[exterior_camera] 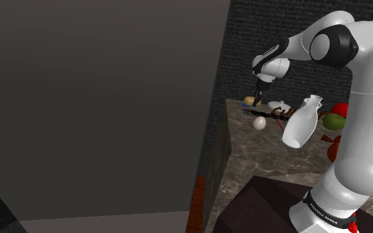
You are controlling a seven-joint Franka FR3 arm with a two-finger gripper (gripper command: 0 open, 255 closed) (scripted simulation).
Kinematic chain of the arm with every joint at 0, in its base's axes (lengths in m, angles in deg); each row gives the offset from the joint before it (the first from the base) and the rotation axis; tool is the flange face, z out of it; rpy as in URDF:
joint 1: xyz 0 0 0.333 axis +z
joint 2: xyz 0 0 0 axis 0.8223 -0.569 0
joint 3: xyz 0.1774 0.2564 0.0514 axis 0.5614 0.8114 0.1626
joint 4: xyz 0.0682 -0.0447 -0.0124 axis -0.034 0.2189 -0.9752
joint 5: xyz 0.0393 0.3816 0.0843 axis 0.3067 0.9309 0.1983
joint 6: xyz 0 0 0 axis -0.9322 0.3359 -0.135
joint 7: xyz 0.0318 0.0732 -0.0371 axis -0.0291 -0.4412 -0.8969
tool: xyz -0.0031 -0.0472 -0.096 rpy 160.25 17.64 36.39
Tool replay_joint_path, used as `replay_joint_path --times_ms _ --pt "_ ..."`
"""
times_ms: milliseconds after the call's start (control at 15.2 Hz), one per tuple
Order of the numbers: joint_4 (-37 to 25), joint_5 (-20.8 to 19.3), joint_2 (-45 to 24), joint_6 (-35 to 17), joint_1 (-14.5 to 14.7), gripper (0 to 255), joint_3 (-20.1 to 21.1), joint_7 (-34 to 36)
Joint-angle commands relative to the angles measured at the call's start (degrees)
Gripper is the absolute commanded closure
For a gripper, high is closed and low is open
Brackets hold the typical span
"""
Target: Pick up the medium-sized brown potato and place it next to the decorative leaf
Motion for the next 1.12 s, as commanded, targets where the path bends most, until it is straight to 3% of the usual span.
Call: replay_joint_path --times_ms 0,1056 --pt "-0.9 -0.8 0.7 1.4 0.2 255 -0.4 0.6" --pt "-7.4 -5.7 5.7 11.6 1.5 255 -2.3 4.4"
